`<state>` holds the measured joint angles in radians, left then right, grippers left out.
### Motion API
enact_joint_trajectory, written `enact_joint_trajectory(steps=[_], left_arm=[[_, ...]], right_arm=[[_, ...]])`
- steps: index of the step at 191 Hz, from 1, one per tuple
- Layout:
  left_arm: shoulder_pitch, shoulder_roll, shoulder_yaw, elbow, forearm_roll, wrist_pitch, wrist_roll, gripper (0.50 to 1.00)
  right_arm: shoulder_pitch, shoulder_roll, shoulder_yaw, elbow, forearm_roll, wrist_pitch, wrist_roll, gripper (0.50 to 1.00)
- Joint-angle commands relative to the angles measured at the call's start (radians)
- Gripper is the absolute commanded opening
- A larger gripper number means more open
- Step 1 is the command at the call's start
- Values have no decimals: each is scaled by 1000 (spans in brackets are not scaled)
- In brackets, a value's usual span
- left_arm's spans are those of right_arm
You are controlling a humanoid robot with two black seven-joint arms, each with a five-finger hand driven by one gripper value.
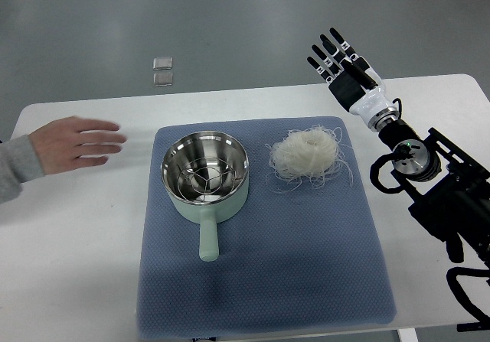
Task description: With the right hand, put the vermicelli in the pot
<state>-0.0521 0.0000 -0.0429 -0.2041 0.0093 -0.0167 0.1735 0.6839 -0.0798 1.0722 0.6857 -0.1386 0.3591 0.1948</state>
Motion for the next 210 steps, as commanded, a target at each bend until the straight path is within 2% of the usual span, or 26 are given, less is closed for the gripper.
enact_joint_trajectory(steps=[1,98,124,152,181,198,210], left_arm=[[0,0,1,0,0,0,3,1000],[0,0,0,-3,1,-2,3,1000],[0,0,3,-9,3,-12,4,1000],[0,0,5,-14,5,-14,6,1000],[0,0,6,-20,8,-14,12,1000],[0,0,6,-21,8,-15,14,1000],[0,0,5,-21,8,-15,12,1000]], right_arm=[[0,0,0,0,-1,0,0,930],[51,-17,-84,1,-32,0,0,930],[120,-63,-156,3,-194,-35,0,930],[230,-153,-296,15,-516,-16,-2,930],[430,-293,-610,113,-880,116,-2,930],[588,-324,-857,144,-967,182,-12,930],[724,-330,-1060,155,-984,238,-46,930]])
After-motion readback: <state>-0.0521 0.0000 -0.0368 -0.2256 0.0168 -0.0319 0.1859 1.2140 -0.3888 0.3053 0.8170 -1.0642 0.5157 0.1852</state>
